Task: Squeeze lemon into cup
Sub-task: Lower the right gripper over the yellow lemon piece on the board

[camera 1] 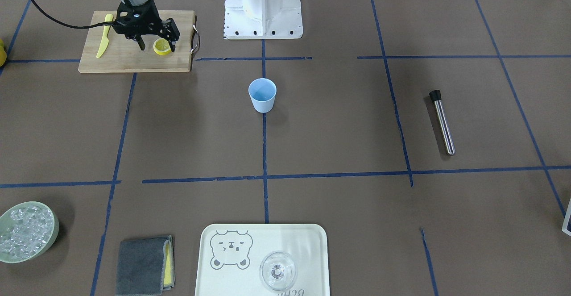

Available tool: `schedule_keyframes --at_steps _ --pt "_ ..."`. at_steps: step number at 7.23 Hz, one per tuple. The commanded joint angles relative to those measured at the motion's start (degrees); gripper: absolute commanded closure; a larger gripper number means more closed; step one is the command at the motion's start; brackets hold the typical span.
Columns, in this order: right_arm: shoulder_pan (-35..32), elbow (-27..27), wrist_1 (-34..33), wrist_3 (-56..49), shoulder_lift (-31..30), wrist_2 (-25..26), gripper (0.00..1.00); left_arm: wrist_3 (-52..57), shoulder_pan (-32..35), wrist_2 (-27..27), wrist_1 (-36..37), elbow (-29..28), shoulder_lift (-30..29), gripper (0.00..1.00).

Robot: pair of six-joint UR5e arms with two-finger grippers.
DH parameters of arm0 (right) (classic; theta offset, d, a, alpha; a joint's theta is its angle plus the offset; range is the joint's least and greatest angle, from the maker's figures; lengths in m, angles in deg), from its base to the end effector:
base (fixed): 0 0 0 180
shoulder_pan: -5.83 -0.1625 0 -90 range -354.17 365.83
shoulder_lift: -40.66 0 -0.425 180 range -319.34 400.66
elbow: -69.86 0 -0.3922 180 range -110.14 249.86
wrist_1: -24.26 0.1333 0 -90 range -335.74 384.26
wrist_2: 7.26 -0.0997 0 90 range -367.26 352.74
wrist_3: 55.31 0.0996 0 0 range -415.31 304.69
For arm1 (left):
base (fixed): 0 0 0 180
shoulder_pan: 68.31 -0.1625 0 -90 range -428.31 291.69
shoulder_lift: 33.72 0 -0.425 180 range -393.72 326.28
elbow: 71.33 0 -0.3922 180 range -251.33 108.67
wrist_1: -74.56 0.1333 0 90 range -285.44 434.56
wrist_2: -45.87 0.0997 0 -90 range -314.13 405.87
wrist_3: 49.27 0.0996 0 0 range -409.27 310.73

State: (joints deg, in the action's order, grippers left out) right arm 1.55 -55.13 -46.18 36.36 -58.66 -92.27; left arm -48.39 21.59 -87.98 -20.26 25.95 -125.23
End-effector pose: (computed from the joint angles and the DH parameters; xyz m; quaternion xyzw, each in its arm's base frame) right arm -0.4135 -0.1733 0.4111 0.0489 -0.3832 0.0646 0.9201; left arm -0.0634 -0.5127 0.5738 0.1124 0.3700 0.0521 0.9207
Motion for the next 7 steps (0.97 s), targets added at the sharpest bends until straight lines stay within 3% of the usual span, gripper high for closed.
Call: schedule_keyframes --at_steps 1,5,7 --pt "2.9 0.6 0.0 0.7 0.2 2.2 0.00 0.0 -0.1 0.0 0.0 -0.1 -0.2 0.00" --pt "3.6 0.8 -0.1 0.7 0.4 2.4 0.01 0.1 -0.1 0.0 0.0 -0.2 -0.2 0.00" --pt "3.5 0.8 -0.1 0.7 0.4 2.3 0.14 0.1 -0.1 0.0 0.0 -0.3 -0.2 0.00"
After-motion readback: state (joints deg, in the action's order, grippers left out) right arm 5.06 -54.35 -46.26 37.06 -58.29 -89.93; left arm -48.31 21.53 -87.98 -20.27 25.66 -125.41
